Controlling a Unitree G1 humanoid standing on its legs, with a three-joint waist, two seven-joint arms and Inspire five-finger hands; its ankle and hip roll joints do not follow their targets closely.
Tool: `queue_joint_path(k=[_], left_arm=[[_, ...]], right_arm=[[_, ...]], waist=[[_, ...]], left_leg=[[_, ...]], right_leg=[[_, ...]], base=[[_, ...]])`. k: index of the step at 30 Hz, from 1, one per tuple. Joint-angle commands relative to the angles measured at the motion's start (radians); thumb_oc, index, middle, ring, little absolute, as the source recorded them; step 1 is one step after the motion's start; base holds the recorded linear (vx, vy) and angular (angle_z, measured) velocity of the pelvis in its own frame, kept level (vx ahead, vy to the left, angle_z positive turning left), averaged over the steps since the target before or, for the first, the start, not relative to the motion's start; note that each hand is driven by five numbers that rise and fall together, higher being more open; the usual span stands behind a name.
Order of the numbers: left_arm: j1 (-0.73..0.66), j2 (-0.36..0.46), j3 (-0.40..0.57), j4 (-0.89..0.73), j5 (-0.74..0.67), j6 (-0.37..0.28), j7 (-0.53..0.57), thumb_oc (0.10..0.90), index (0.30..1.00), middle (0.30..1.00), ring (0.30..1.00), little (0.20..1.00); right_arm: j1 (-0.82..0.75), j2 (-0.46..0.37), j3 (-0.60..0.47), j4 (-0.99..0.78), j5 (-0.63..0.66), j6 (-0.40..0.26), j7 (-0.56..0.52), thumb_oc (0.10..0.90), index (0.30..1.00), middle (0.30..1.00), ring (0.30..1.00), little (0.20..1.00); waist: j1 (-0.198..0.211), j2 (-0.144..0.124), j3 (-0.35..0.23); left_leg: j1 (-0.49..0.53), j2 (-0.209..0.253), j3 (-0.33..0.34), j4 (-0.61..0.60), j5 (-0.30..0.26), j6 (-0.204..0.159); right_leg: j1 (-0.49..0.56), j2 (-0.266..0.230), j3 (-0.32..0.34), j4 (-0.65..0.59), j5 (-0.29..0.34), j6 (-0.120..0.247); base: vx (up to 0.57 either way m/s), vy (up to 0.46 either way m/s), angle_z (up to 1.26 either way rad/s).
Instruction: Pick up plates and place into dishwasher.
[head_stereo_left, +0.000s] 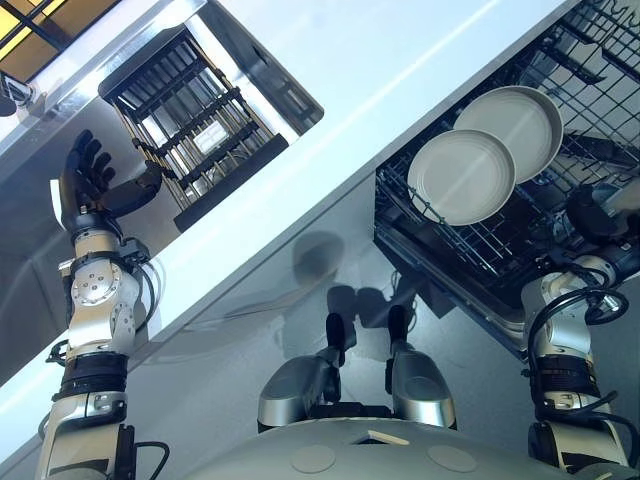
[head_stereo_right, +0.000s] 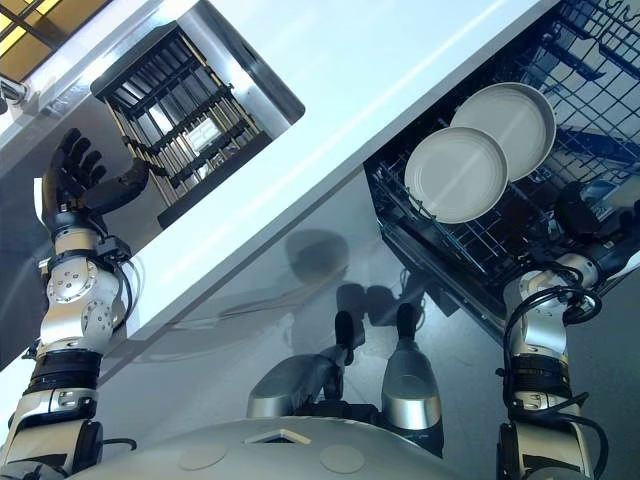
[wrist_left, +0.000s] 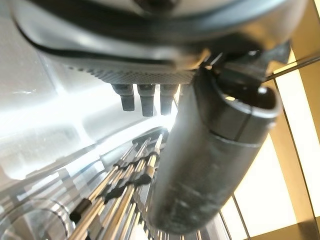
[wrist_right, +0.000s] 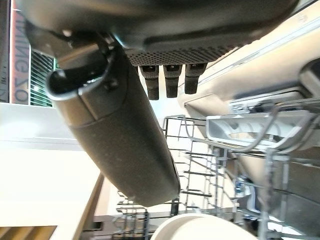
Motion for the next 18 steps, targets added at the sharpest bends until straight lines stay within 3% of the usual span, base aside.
queue_joint_path(k=[1, 4, 6, 10, 13, 18], left_arm=[[0.079, 0.052, 0.053, -0.007, 0.039, -0.099, 0.001, 0.800, 0.900, 0.900, 0.900, 0.900], [0.082, 0.051, 0.058, 0.001, 0.039, -0.101, -0.006, 0.800, 0.900, 0.900, 0.900, 0.900], [0.083, 0.045, 0.056, 0.011, 0.045, -0.111, -0.007, 0.800, 0.900, 0.900, 0.900, 0.900], [0.085, 0.045, 0.064, 0.009, 0.044, -0.108, -0.007, 0.800, 0.900, 0.900, 0.900, 0.900], [0.085, 0.051, 0.065, 0.008, 0.040, -0.102, -0.005, 0.800, 0.900, 0.900, 0.900, 0.900], [0.086, 0.056, 0.056, 0.005, 0.038, -0.097, -0.005, 0.800, 0.900, 0.900, 0.900, 0.900]], right_arm=[[0.036, -0.030, -0.040, -0.080, -0.097, -0.101, 0.019, 0.800, 0.900, 0.900, 0.900, 0.900], [0.041, -0.031, -0.036, -0.110, -0.168, -0.118, 0.000, 0.800, 0.900, 0.900, 0.900, 0.900], [0.042, -0.030, -0.024, -0.115, -0.167, -0.106, 0.047, 0.800, 0.900, 0.900, 0.900, 0.900], [0.057, -0.017, -0.005, -0.089, -0.029, -0.047, 0.198, 0.800, 0.900, 0.900, 0.900, 0.900], [0.068, -0.012, 0.005, -0.067, 0.004, -0.025, 0.245, 0.800, 0.900, 0.900, 0.900, 0.900], [0.074, -0.012, 0.039, -0.005, 0.068, 0.065, 0.334, 0.800, 0.900, 0.900, 0.900, 0.900]], waist=[[0.024, -0.045, -0.176], [0.023, -0.046, -0.179], [0.024, -0.047, -0.182], [0.022, -0.049, -0.182], [0.022, -0.051, -0.183], [0.026, -0.053, -0.178]], left_leg=[[-0.017, -0.057, 0.011, 0.035, -0.111, 0.027], [-0.016, -0.055, 0.012, 0.036, -0.113, 0.026], [-0.015, -0.055, 0.012, 0.037, -0.115, 0.025], [-0.015, -0.054, 0.014, 0.037, -0.114, 0.023], [-0.015, -0.054, 0.014, 0.037, -0.113, 0.021], [-0.015, -0.054, 0.013, 0.040, -0.110, 0.018]], right_leg=[[-0.079, 0.007, 0.038, 0.222, -0.219, 0.040], [-0.077, 0.008, 0.038, 0.221, -0.221, 0.040], [-0.076, 0.008, 0.038, 0.223, -0.224, 0.042], [-0.076, 0.007, 0.034, 0.224, -0.226, 0.040], [-0.076, 0.007, 0.031, 0.224, -0.226, 0.040], [-0.073, 0.004, 0.027, 0.222, -0.222, 0.041]], base=[[0.00, 0.019, -0.04], [0.00, 0.003, -0.01], [0.00, 0.000, 0.00], [0.00, 0.000, 0.00], [0.00, 0.000, 0.00], [0.00, 0.000, 0.00]])
